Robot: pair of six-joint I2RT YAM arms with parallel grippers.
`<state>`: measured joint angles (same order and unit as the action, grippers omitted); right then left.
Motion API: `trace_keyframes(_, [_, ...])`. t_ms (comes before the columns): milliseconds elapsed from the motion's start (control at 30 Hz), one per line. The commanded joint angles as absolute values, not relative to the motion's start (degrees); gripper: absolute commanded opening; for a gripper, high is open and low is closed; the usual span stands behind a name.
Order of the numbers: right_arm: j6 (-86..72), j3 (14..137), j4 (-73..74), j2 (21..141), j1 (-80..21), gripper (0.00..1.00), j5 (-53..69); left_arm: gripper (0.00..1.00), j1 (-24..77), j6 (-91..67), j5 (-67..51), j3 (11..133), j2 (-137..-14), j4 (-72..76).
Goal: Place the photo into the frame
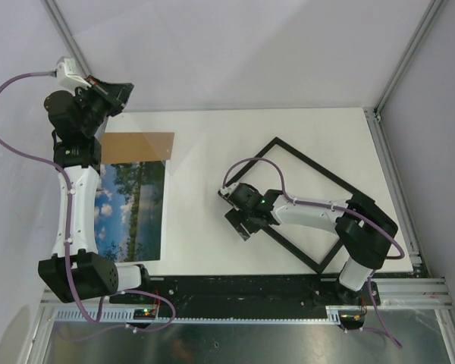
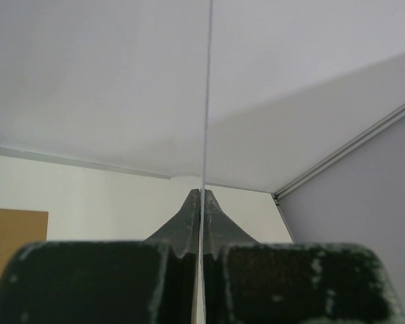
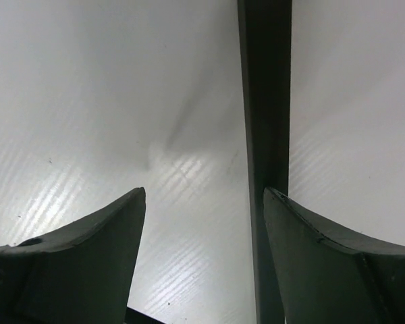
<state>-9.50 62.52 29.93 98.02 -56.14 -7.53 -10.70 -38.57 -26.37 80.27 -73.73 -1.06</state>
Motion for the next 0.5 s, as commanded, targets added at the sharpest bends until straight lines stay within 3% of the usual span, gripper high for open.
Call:
trace_keyframes(0, [-11.34,60.49,30.97,94.48,-55.96,0.75,-9.64,0.00,-11.26,-38.42,-27.72,81.64,-72.29,1.41])
trace_keyframes(467, [-10.41,54.55,28.36,90.78,-52.10,0.75,-8.58,0.00,-11.27,-38.07,-27.93,81.36,-72.50,1.41])
